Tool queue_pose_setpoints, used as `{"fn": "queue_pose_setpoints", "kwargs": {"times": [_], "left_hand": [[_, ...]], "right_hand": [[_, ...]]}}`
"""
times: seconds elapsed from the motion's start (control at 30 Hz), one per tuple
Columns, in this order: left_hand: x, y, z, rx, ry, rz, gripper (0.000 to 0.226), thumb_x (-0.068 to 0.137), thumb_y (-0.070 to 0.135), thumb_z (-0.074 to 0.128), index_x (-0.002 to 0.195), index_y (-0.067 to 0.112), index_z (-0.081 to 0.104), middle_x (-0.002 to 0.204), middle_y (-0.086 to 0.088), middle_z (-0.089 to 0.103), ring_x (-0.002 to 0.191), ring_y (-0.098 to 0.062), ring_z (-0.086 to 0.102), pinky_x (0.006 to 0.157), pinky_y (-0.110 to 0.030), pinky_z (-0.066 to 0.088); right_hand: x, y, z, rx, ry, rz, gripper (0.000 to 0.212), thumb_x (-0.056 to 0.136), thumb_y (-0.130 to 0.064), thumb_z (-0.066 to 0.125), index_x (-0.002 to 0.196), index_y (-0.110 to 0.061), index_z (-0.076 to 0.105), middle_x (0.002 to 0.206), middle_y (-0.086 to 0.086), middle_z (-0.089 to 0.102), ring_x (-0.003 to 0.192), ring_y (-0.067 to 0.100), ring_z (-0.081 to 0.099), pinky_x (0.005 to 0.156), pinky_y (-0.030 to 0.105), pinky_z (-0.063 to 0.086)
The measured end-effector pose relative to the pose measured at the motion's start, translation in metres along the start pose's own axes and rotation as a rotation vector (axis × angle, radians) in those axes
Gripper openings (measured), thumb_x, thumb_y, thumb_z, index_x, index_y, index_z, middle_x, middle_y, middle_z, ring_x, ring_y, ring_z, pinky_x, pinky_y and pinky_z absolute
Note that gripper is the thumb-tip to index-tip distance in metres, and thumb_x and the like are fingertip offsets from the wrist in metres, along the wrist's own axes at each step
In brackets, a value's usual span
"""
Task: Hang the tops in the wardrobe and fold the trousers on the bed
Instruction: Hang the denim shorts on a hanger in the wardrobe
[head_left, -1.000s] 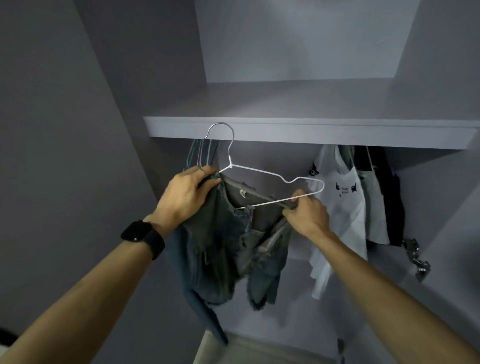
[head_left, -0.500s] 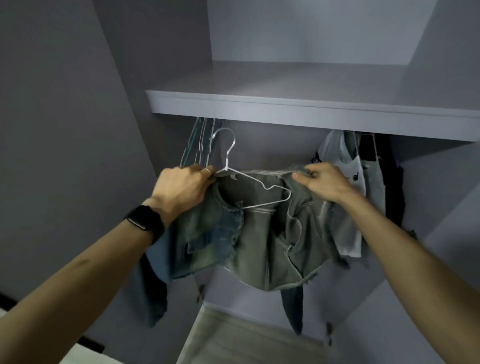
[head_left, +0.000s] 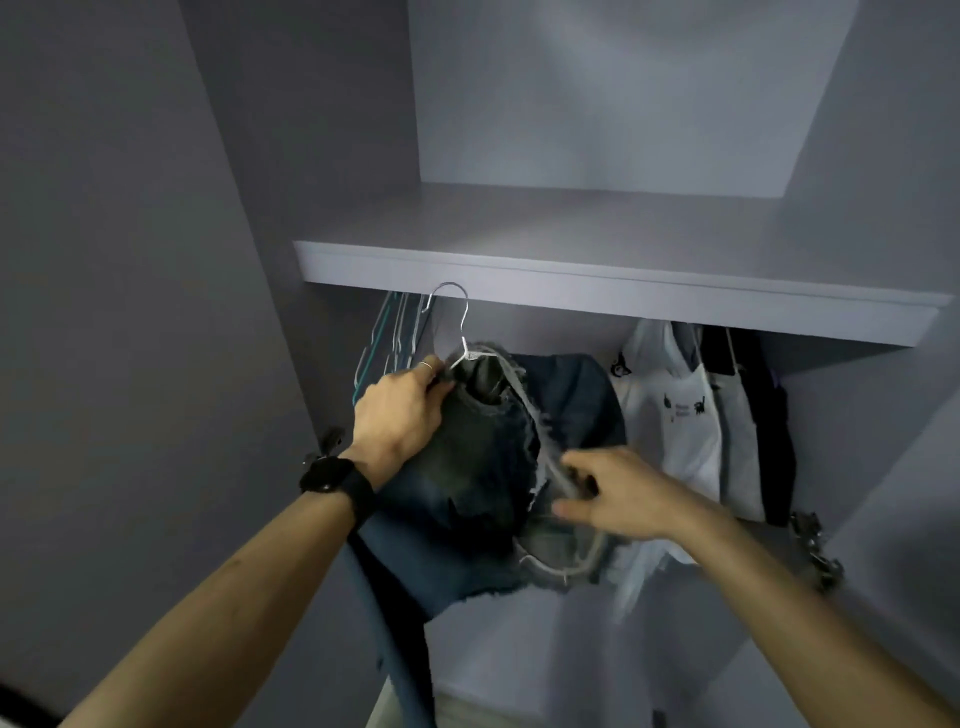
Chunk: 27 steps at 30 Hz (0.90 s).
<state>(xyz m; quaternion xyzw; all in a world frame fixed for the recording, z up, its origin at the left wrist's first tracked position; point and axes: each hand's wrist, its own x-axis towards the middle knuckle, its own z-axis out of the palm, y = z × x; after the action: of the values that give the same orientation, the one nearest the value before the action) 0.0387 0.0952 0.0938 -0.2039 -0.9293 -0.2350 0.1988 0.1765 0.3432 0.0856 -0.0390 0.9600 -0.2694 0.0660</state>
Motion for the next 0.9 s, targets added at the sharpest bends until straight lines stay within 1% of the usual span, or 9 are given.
{"fn": "queue_pose_setpoints", "kwargs": {"times": [0.03,0.07,0.17,0.2,0.27,0.37,0.6,0.73,0.9], "left_hand": [[0.002,0.001,-0.003,-0.035,0.026,0.033,0.017,0.101,0.045,0.050,0.112,0.032,0.055,0.100,-0.004,0.071,0.090,-0.039,0.064,0.067,-0.037,0.041],[0.003,0.003,-0.006,-0.062,0.044,0.076,0.015,0.101,0.045,0.051,0.111,0.034,0.054,0.102,-0.001,0.070,0.091,-0.036,0.064,0.068,-0.038,0.043],[0.004,0.005,-0.012,-0.130,0.018,0.176,0.013,0.100,0.044,0.056,0.111,0.039,0.053,0.104,0.007,0.069,0.095,-0.027,0.065,0.075,-0.041,0.052],[0.004,0.004,-0.014,-0.158,-0.010,0.198,0.014,0.100,0.043,0.057,0.112,0.040,0.052,0.104,0.009,0.069,0.095,-0.024,0.065,0.077,-0.042,0.053],[0.003,0.001,-0.018,-0.191,-0.054,0.223,0.016,0.099,0.042,0.059,0.113,0.040,0.052,0.105,0.013,0.069,0.097,-0.019,0.066,0.081,-0.041,0.053],[-0.002,-0.008,-0.023,-0.214,-0.058,0.236,0.018,0.099,0.041,0.060,0.117,0.037,0.060,0.111,0.014,0.070,0.100,-0.016,0.066,0.085,-0.039,0.054],[-0.020,-0.054,-0.044,0.008,-0.088,0.279,0.030,0.104,0.044,0.048,0.130,0.032,0.057,0.116,0.007,0.068,0.102,-0.024,0.067,0.080,-0.042,0.057],[-0.035,-0.086,-0.048,0.193,-0.188,0.115,0.027,0.105,0.042,0.044,0.121,0.026,0.058,0.113,0.003,0.070,0.102,-0.029,0.065,0.073,-0.039,0.052],[-0.034,-0.041,-0.034,-0.026,-0.231,0.077,0.050,0.092,0.047,0.056,0.138,0.027,0.053,0.129,-0.001,0.064,0.120,-0.024,0.056,0.096,-0.038,0.049]], "right_hand": [[-0.001,0.005,0.006,0.148,-0.144,0.027,0.019,0.083,-0.053,0.075,0.092,-0.043,0.062,0.090,-0.011,0.070,0.068,0.012,0.069,0.059,0.030,0.052],[0.003,0.011,0.007,0.260,-0.098,0.011,0.024,0.081,-0.057,0.075,0.100,-0.044,0.067,0.097,-0.015,0.072,0.070,0.011,0.071,0.062,0.028,0.055],[0.026,0.020,-0.017,0.164,0.533,-0.020,0.041,0.085,-0.060,0.069,0.121,-0.044,0.062,0.120,-0.019,0.063,0.081,0.004,0.064,0.078,0.025,0.052],[0.034,0.018,-0.028,0.096,0.592,-0.047,0.048,0.087,-0.063,0.065,0.131,-0.048,0.054,0.128,-0.022,0.053,0.083,0.002,0.062,0.078,0.025,0.051],[0.051,0.009,-0.037,-0.009,0.470,-0.141,0.055,0.091,-0.068,0.055,0.143,-0.054,0.040,0.134,-0.026,0.043,0.085,0.002,0.061,0.075,0.024,0.048],[0.074,-0.003,-0.032,-0.149,0.307,-0.235,0.040,0.102,-0.051,0.050,0.136,-0.030,0.058,0.119,-0.009,0.059,0.100,0.016,0.062,0.081,0.027,0.044],[0.084,-0.020,-0.002,-0.321,0.516,-0.453,0.029,0.105,-0.030,0.050,0.099,-0.006,0.065,0.090,0.005,0.056,0.069,0.028,0.057,0.064,0.032,0.044],[0.084,-0.034,0.014,-0.377,0.639,-0.549,0.019,0.100,-0.020,0.062,0.089,-0.005,0.067,0.082,0.006,0.059,0.053,0.026,0.054,0.053,0.026,0.037],[0.085,-0.037,0.026,-0.357,0.516,-0.456,0.027,0.106,-0.027,0.050,0.100,-0.006,0.067,0.091,0.005,0.060,0.069,0.029,0.060,0.060,0.034,0.045]]}}
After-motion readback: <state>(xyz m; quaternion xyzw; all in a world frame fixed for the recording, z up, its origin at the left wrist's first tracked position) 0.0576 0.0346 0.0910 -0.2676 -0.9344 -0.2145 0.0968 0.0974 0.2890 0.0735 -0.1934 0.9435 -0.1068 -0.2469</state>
